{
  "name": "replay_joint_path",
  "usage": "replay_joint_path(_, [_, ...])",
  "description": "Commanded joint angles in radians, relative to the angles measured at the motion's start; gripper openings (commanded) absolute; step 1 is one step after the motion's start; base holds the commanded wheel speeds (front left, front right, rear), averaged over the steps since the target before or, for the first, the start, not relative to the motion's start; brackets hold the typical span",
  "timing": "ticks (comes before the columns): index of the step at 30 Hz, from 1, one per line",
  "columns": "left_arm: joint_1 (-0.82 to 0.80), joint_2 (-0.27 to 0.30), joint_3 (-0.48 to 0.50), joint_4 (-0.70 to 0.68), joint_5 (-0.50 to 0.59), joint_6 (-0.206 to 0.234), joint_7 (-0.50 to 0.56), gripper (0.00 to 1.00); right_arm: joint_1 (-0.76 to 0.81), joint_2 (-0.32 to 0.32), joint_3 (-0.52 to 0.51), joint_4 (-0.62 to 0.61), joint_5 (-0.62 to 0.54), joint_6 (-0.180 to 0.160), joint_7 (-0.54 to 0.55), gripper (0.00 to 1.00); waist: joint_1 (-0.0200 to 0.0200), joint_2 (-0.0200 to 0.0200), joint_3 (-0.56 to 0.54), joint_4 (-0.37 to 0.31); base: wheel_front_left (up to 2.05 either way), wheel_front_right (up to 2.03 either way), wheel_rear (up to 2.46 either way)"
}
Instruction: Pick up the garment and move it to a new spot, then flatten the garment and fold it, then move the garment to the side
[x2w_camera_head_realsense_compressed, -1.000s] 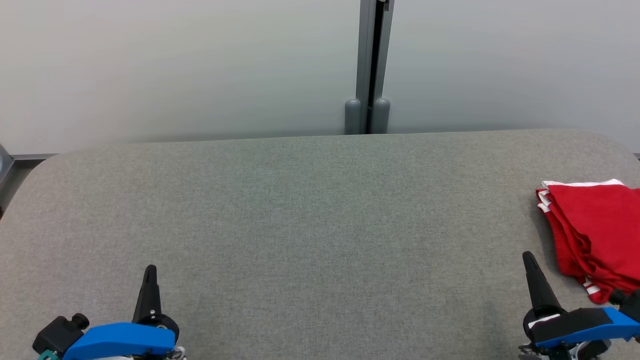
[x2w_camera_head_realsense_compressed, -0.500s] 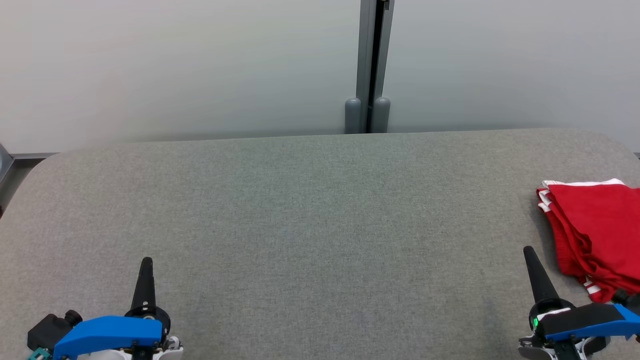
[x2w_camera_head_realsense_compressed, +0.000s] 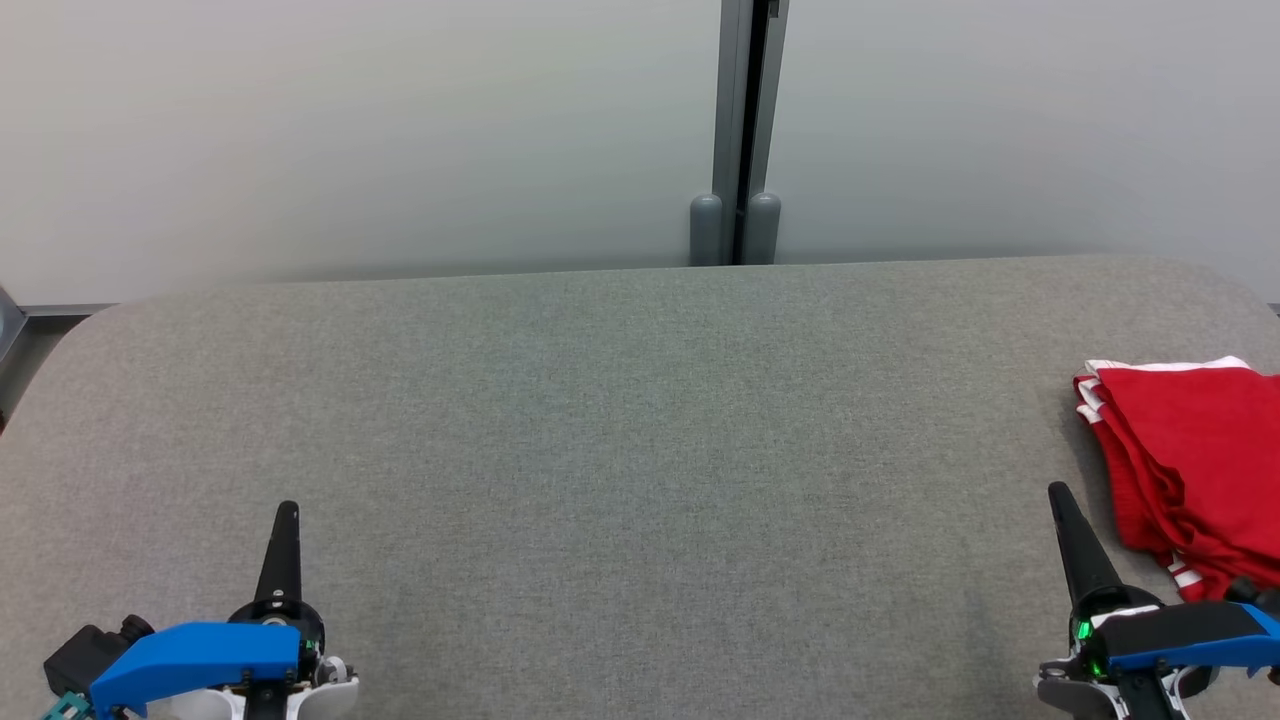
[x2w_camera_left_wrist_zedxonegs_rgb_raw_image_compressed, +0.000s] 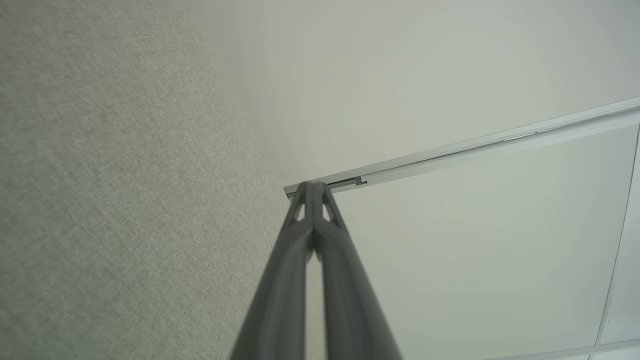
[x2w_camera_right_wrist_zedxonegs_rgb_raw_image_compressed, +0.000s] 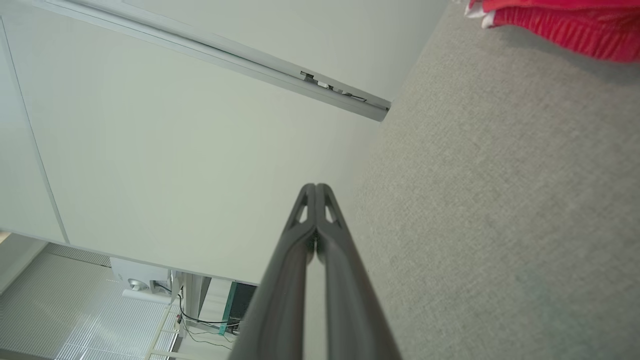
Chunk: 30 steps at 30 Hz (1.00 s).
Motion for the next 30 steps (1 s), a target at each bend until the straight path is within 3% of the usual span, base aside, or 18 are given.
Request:
replay_joint_path(1, [-0.023,-0.001,0.005,-0.011,-0.022,-0.006,0.007,0.0,-0.02,-0.001,-0.004,-0.004,0.028,0.001,0.003,0.0,-0.0001,-0.0001,0.0,0.0,0.0,0.0,0.0])
replay_joint_path(30, [-0.045,-0.004,0.034,-0.028,-0.233,-0.008,0.067,0.0,-0.038,0.0,-0.009,0.004,0.269,0.001,0.037,0.0,-0.0001,-0.0001,0.005,0.0,0.0,0.0,0.0])
